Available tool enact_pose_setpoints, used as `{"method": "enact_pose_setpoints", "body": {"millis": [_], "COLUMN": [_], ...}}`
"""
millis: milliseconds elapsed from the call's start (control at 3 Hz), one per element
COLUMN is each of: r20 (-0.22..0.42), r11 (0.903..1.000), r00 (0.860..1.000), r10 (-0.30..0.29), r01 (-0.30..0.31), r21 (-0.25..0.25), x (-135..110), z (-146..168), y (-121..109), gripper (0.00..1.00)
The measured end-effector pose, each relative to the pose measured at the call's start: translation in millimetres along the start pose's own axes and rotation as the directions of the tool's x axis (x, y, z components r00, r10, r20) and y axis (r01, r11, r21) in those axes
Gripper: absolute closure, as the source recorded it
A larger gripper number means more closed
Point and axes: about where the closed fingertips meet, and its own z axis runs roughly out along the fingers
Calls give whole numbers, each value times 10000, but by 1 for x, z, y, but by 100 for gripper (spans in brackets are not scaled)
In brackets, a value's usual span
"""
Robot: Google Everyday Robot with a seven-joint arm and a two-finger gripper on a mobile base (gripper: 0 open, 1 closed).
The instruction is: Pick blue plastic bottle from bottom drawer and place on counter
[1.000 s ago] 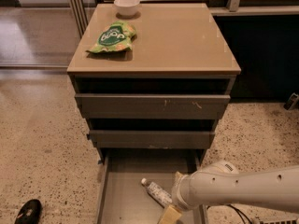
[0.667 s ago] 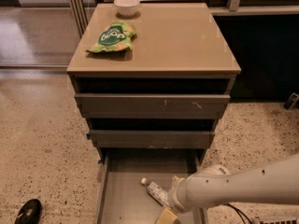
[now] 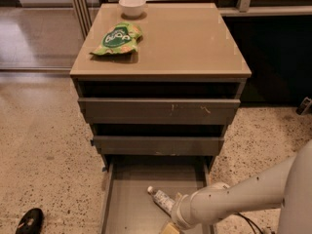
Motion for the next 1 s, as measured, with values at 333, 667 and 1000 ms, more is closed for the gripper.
{"method": "enact_pose_setpoints", "body": {"millis": [333, 667, 1000], "r20": [172, 358, 583], "r11": [9996, 9962, 9881], "r00": [9995, 9956, 9864], "r10": [259, 866, 1539], "r01": [-260, -870, -1536], "r21": [51, 82, -87], "x": [6, 21, 40], "z": [21, 51, 84], "y": [-12, -32, -42], "gripper": [0, 0, 0]}}
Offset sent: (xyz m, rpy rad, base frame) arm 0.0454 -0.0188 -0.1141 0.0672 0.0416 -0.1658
